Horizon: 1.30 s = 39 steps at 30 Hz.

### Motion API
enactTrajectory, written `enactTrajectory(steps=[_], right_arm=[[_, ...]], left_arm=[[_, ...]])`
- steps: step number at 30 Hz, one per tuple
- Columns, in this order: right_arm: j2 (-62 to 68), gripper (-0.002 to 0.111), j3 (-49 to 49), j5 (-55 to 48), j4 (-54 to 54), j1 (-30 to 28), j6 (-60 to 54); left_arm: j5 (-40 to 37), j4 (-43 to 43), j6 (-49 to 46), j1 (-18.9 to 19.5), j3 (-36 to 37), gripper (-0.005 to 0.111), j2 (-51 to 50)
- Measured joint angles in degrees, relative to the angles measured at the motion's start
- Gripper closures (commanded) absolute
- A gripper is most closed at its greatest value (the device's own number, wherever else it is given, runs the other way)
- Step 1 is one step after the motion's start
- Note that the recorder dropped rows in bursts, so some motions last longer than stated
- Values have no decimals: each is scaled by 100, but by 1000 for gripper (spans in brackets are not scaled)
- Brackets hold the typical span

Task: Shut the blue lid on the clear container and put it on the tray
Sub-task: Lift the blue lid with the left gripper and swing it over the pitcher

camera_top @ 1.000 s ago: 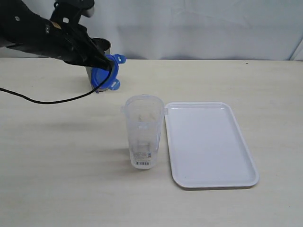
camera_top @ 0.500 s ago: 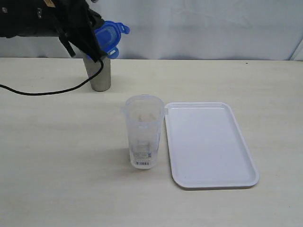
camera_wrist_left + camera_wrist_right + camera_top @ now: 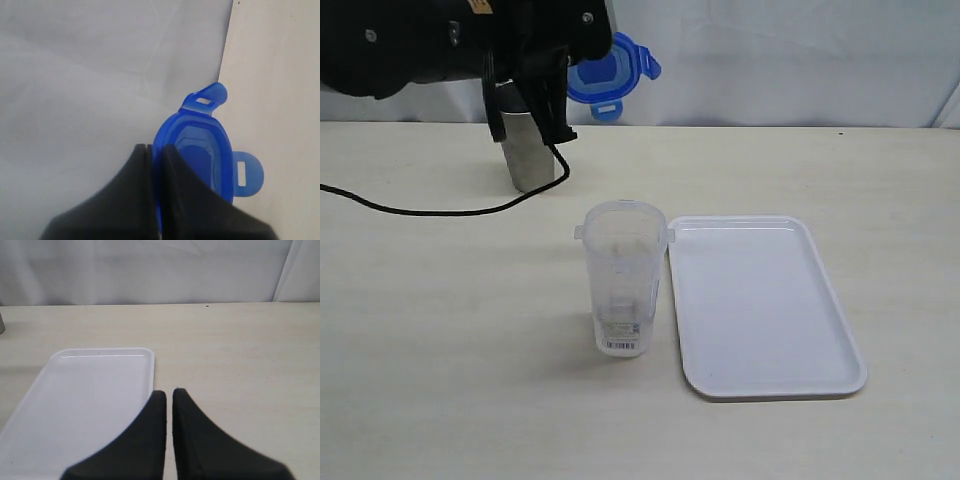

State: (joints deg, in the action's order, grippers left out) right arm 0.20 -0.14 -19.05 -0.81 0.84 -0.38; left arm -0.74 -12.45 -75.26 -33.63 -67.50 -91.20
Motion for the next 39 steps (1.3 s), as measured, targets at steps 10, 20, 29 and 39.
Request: enactTrajectory(steps=[10, 20, 29, 39], right_arm=[[0, 104, 0, 0, 0, 0, 0], [0, 104, 0, 0, 0, 0, 0], [0, 104, 0, 0, 0, 0, 0], [0, 104, 0, 0, 0, 0, 0]], left_arm=[[-543, 0, 0, -68, 0, 107, 240], [-685, 350, 0, -612, 0, 107, 240], [-490, 511, 0, -761, 56, 107, 240], [2149, -293, -1650, -796, 1432, 107, 351]])
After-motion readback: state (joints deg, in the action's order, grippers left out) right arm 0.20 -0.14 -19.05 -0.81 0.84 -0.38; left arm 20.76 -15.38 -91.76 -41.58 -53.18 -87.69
